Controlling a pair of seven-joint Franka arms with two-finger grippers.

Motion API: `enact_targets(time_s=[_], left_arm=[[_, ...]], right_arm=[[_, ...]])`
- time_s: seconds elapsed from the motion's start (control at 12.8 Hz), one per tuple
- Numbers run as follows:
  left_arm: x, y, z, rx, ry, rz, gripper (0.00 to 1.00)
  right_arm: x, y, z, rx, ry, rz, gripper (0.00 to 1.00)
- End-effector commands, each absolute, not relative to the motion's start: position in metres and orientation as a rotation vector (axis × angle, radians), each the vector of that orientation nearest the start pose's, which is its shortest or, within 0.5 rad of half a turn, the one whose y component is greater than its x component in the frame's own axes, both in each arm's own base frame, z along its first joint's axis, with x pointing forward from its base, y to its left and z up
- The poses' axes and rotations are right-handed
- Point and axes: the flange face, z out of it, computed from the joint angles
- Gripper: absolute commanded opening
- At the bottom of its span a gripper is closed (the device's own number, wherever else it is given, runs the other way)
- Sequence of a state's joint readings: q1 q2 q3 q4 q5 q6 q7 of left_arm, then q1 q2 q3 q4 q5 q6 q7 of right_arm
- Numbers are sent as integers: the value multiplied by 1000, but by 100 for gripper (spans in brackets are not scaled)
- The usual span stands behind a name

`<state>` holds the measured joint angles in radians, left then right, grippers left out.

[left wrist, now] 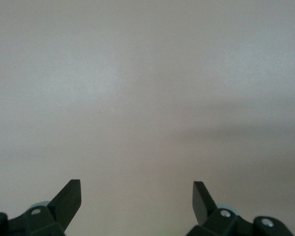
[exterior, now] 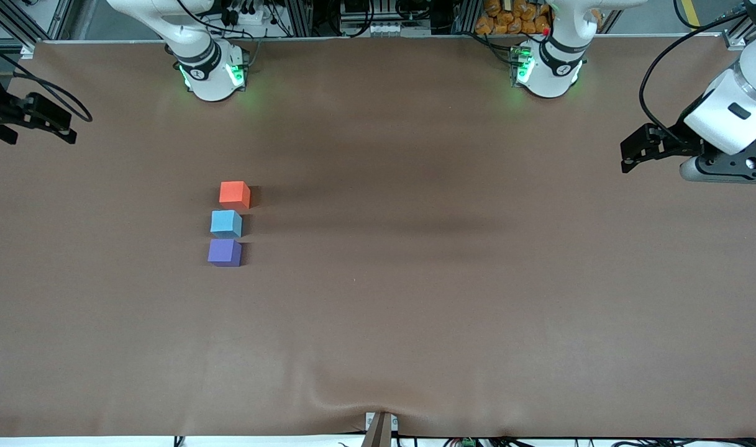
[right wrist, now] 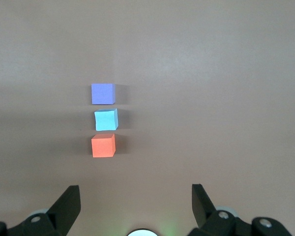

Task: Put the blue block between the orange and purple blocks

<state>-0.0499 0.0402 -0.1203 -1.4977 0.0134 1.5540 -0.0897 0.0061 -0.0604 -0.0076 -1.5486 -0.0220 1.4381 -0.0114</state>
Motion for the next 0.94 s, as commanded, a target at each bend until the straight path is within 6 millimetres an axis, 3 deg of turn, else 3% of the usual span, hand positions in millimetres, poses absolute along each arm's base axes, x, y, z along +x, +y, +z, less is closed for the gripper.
enact_targets(time_s=[0.0,0.62,0.86], left_arm=[[551,-91,640,-3131,141,-36,100],[551,-90,640,-3129,144,-43,100],[552,-88,640,-3129,146,-43,100]], right_arm=[[515,-10,665,-3182,-10,38,100],[519,-7,671,-3184,-19,18,100],[521,-11,674,-3192,-102,6,100]])
